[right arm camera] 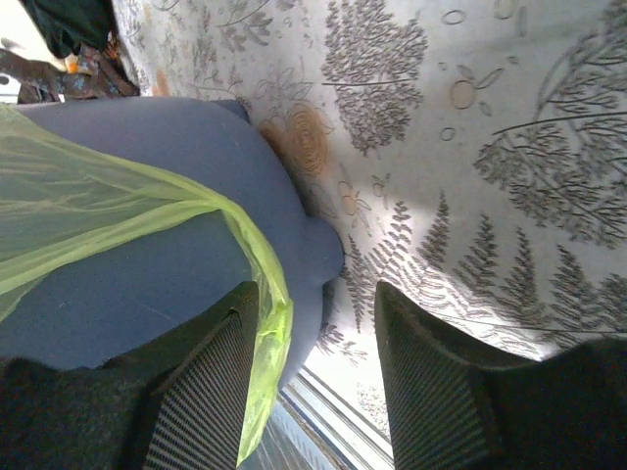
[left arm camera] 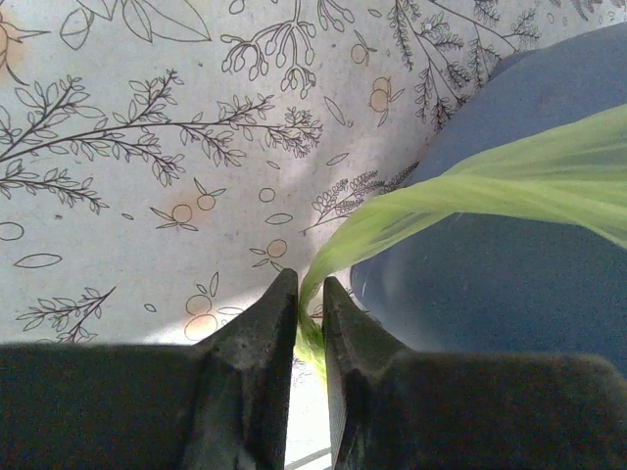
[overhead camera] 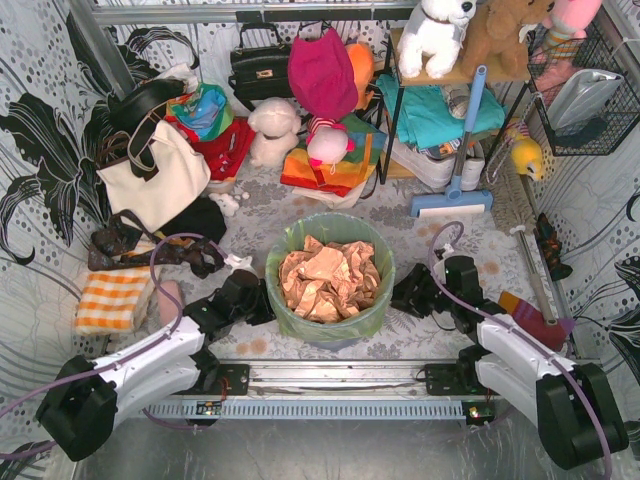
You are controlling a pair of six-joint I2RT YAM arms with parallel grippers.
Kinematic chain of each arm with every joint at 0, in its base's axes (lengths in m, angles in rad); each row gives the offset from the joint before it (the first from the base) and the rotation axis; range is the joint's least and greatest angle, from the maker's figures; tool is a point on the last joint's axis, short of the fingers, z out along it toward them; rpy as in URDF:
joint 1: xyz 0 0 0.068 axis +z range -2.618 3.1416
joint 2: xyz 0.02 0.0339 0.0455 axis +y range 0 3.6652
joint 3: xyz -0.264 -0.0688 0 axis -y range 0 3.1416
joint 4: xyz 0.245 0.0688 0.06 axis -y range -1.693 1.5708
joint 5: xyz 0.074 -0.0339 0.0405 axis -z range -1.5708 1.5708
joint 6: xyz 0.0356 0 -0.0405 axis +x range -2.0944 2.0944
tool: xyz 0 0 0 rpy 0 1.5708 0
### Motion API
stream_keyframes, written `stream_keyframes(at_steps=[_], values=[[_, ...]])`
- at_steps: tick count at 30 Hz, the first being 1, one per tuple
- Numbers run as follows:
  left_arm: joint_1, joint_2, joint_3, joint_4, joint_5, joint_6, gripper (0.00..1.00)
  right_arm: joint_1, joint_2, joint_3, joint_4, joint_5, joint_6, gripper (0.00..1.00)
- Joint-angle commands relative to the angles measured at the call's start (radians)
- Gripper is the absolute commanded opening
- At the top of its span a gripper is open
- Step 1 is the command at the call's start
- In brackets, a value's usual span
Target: Tie the trash bag
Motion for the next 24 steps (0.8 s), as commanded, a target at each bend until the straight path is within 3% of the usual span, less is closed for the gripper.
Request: stream_keyframes(at_steps=[1, 13, 24], values=[[-0.006, -0.011, 0.015, 0.030, -0.016, 0.019, 0.24, 0.051, 0.030, 0.020, 0.122, 0.005, 0.056, 0.50], [-0.007, 0.008, 0.024, 0.031, -0.017, 0.027, 0.24, 0.117, 0.129, 0.004, 0.242, 0.018, 0.120, 0.43], [-0.007, 0.000, 0.035, 0.015, -0.019, 0.022, 0.24, 0.118, 0.112, -0.028, 0.296, 0.018, 0.154, 0.05]])
